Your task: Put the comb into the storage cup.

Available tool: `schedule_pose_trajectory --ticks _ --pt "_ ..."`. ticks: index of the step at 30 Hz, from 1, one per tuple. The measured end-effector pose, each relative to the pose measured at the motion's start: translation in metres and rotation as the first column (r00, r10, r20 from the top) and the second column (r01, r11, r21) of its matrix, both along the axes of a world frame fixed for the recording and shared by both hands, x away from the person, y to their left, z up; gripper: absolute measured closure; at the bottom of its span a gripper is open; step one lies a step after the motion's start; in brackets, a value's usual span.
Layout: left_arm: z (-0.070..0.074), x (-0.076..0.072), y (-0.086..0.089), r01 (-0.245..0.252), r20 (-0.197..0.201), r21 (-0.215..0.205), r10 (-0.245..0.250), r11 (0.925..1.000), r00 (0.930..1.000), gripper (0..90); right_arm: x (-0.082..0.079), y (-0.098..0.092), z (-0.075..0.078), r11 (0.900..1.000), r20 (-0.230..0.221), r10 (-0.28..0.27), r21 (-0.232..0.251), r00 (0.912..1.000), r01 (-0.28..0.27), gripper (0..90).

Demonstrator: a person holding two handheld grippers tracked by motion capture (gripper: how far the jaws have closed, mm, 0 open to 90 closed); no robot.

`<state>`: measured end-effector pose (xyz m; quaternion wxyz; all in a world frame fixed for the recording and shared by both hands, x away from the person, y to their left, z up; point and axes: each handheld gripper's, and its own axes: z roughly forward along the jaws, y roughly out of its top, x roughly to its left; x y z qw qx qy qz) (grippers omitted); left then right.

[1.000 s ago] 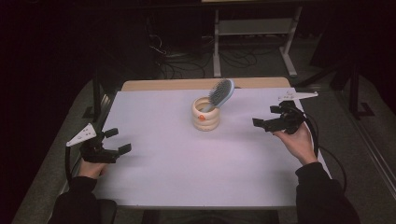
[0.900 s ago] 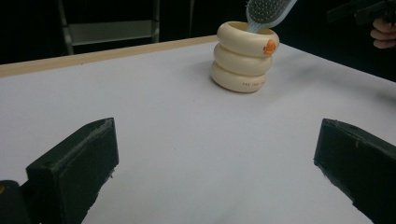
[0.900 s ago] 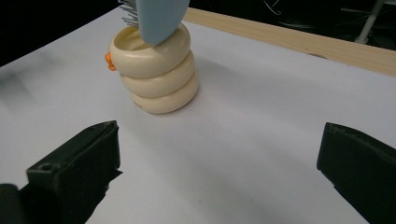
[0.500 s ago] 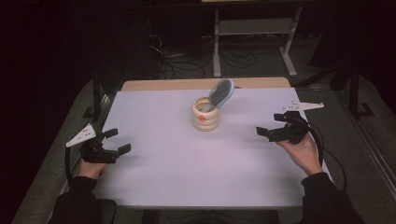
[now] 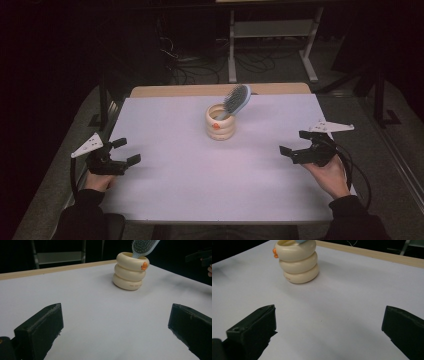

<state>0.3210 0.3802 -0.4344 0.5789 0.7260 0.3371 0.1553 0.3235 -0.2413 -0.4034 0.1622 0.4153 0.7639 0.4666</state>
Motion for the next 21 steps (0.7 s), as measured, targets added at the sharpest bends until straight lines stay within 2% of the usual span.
schedule_pose_trajectory --ticks 7,12,13,17,21 --pt "0.000 0.000 0.000 -0.001 0.001 -0.001 0.001 1.0000 1.0000 0.0 -0.015 -0.005 -0.007 1.000 0.014 -0.001 -0.010 0.9999 0.001 0.0" --pt "0.000 0.000 0.000 -0.004 0.008 -0.001 0.004 1.0000 1.0000 0.0 -0.021 -0.009 -0.011 1.000 0.028 -0.006 0.004 0.9996 0.006 0.0" --pt "0.001 -0.001 0.000 -0.013 0.014 -0.006 0.013 0.9999 0.9998 0.0 -0.026 -0.013 -0.015 1.000 0.031 -0.015 0.011 0.9994 0.015 0.0" --pt "0.001 -0.001 0.001 -0.024 0.021 -0.010 0.025 0.9997 0.9995 0.0 -0.029 -0.014 -0.020 1.000 0.024 -0.024 -0.002 0.9994 0.024 0.0" --pt "0.002 -0.003 -0.001 -0.021 0.024 -0.007 0.021 0.9998 0.9995 0.0 -0.032 -0.014 -0.019 0.999 0.046 -0.032 0.005 0.9984 0.032 0.0"
